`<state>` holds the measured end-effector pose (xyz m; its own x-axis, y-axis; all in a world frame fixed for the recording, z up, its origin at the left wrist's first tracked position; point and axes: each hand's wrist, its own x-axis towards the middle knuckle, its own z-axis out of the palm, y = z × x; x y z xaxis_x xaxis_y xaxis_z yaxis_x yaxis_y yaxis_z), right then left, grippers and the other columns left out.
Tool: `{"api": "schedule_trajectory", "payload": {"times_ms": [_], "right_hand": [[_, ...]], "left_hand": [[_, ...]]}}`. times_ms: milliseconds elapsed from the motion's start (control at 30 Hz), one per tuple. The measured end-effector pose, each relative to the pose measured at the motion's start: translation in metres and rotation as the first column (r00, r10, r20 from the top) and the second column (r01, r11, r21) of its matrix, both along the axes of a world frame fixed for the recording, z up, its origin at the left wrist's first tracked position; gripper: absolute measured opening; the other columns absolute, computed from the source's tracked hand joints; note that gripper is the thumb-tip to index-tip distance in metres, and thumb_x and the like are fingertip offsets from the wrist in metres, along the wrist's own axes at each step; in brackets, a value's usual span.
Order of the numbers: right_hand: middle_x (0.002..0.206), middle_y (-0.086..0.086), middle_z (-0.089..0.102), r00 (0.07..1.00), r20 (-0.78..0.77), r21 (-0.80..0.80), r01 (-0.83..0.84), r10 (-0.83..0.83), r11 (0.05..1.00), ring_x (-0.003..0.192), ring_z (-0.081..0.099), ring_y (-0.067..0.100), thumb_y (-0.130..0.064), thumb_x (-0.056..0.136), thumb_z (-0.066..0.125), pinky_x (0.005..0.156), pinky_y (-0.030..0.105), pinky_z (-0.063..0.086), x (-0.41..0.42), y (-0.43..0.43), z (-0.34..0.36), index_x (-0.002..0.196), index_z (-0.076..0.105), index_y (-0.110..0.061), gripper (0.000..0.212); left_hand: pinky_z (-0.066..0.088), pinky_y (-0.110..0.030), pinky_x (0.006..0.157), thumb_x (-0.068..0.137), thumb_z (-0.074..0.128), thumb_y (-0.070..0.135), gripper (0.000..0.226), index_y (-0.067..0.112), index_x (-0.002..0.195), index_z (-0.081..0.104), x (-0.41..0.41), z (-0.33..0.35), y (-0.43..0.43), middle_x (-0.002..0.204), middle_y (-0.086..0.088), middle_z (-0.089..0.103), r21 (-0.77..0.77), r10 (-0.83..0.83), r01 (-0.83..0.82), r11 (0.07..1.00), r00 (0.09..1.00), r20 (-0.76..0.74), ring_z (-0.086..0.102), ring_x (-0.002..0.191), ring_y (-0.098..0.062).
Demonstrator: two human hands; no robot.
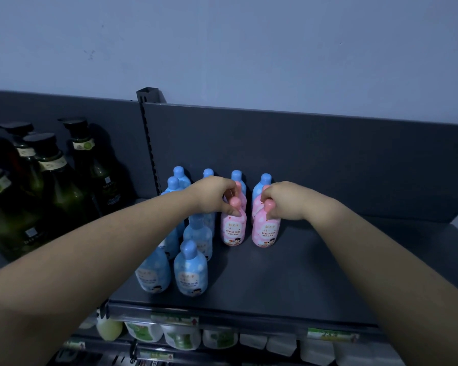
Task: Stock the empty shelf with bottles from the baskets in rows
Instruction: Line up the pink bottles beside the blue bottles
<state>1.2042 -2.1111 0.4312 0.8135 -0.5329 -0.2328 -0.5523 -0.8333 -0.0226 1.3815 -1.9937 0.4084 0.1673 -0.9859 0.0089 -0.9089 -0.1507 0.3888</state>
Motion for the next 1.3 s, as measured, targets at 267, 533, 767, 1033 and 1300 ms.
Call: {"api": "schedule_trajectory", "payload": {"times_ms": [267, 533, 767, 1033, 1300], "right_hand": [[0.114, -0.002, 0.059, 0.999, 0.017, -0.059, -0.03, 0.031, 0.998, 0.102, 0.057, 0.023, -0.049, 0.081, 0.067, 0.086, 0.042, 0.052, -0.007, 0.001, 0.018, 0.129, 0.055, -0.027, 0.054], [0.161, -0.002, 0.021, 0.981, 0.098, -0.149, -0.154, 0.169, 0.977, 0.143, 0.032, 0.022, -0.063, 0.078, 0.066, 0.111, 0.045, 0.036, 0.019, 0.018, 0.032, 0.154, 0.023, -0.022, 0.097], [0.165, 0.002, -0.005, 0.944, 0.132, -0.221, -0.268, 0.301, 0.938, 0.152, 0.002, 0.021, -0.055, 0.086, 0.064, 0.121, 0.048, 0.013, 0.06, 0.045, 0.032, 0.157, 0.0, -0.015, 0.104], [0.165, 0.002, -0.003, 0.865, 0.145, -0.228, -0.444, 0.481, 0.867, 0.152, 0.002, 0.019, -0.053, 0.096, 0.049, 0.122, 0.047, 0.011, 0.099, 0.106, 0.029, 0.157, 0.0, -0.014, 0.088], [0.165, 0.002, -0.004, 0.776, 0.071, -0.225, -0.6, 0.627, 0.768, 0.152, 0.002, 0.019, -0.058, 0.094, 0.049, 0.121, 0.047, 0.011, 0.134, 0.195, 0.025, 0.157, -0.003, -0.015, 0.093]], "left_hand": [[0.047, -0.028, 0.085, 0.076, 0.074, 0.057, 0.06, 0.024, 0.124, 0.059, 0.01, 0.013, 0.007, 0.115, 0.009, 0.06, -0.033, 0.073, -0.071, 0.997, 0.993, 0.088, 0.059, 0.105, -0.013], [0.017, -0.035, 0.121, 0.085, 0.053, 0.068, 0.087, 0.03, 0.155, 0.02, 0.017, 0.019, 0.04, 0.162, 0.006, 0.02, -0.072, 0.16, -0.157, 0.985, 0.986, 0.046, 0.017, 0.149, -0.013], [0.003, -0.042, 0.123, 0.091, 0.038, 0.069, 0.092, 0.017, 0.158, 0.004, 0.02, 0.022, 0.093, 0.165, -0.001, 0.003, -0.056, 0.38, -0.379, 0.924, 0.888, 0.261, -0.001, 0.151, -0.017], [0.003, -0.041, 0.123, 0.089, 0.031, 0.075, 0.095, 0.015, 0.157, 0.003, 0.023, 0.015, 0.188, 0.165, -0.002, 0.001, -0.047, 0.564, -0.59, 0.806, 0.742, 0.361, -0.001, 0.152, -0.019], [0.001, -0.042, 0.123, 0.09, 0.027, 0.076, 0.095, 0.016, 0.157, -0.001, 0.02, 0.002, 0.295, 0.165, -0.002, -0.002, -0.016, 0.662, -0.72, 0.694, 0.629, 0.407, -0.004, 0.151, -0.019]]}}
